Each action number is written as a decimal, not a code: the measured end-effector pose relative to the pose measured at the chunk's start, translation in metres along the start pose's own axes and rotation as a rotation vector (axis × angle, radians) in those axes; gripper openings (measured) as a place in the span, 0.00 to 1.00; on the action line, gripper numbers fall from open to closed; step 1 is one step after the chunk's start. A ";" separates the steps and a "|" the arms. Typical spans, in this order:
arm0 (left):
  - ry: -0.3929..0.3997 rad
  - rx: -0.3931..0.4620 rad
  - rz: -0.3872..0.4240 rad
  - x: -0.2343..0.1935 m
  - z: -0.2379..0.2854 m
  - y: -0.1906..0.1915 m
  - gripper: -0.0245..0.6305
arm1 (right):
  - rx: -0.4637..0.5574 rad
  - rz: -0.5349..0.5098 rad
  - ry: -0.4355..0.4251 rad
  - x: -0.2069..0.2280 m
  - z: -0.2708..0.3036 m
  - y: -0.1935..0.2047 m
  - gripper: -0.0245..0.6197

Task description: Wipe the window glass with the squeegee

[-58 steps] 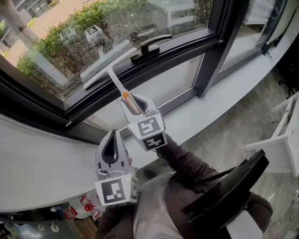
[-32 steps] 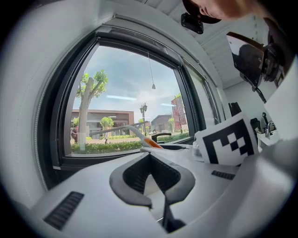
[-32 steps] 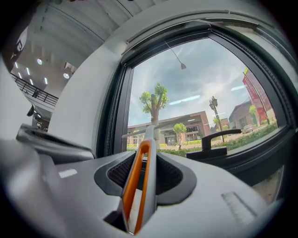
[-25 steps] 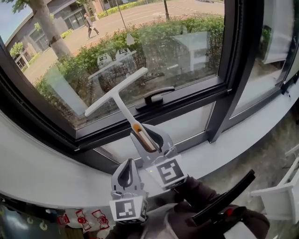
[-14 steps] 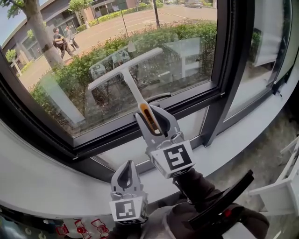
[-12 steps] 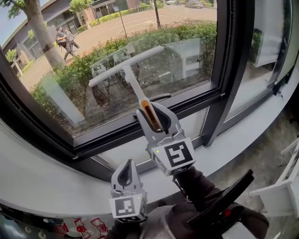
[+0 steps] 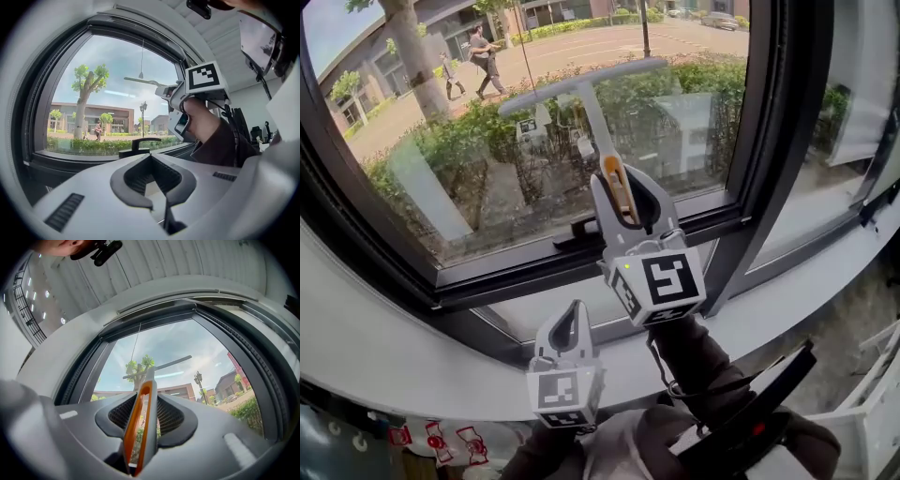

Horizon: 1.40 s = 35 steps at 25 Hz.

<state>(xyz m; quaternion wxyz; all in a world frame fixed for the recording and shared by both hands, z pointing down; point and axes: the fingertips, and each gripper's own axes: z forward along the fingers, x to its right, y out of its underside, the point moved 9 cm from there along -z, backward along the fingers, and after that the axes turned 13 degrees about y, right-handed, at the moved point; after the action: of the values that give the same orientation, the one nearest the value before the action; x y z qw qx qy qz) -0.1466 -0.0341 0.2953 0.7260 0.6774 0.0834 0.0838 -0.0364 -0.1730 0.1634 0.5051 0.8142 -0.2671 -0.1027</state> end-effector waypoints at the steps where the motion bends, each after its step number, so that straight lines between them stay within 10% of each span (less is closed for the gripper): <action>1: -0.008 0.001 0.004 0.003 0.004 -0.002 0.04 | 0.007 0.006 -0.001 0.004 0.005 -0.002 0.23; 35: -0.160 0.145 0.144 -0.020 0.029 -0.085 0.04 | 0.033 0.080 -0.070 0.009 0.040 0.006 0.22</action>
<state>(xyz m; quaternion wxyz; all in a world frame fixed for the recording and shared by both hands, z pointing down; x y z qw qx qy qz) -0.1585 -0.0729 0.2123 0.6715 0.7370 -0.0179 0.0752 -0.0483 -0.2100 0.1507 0.4858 0.8070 -0.3185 -0.1067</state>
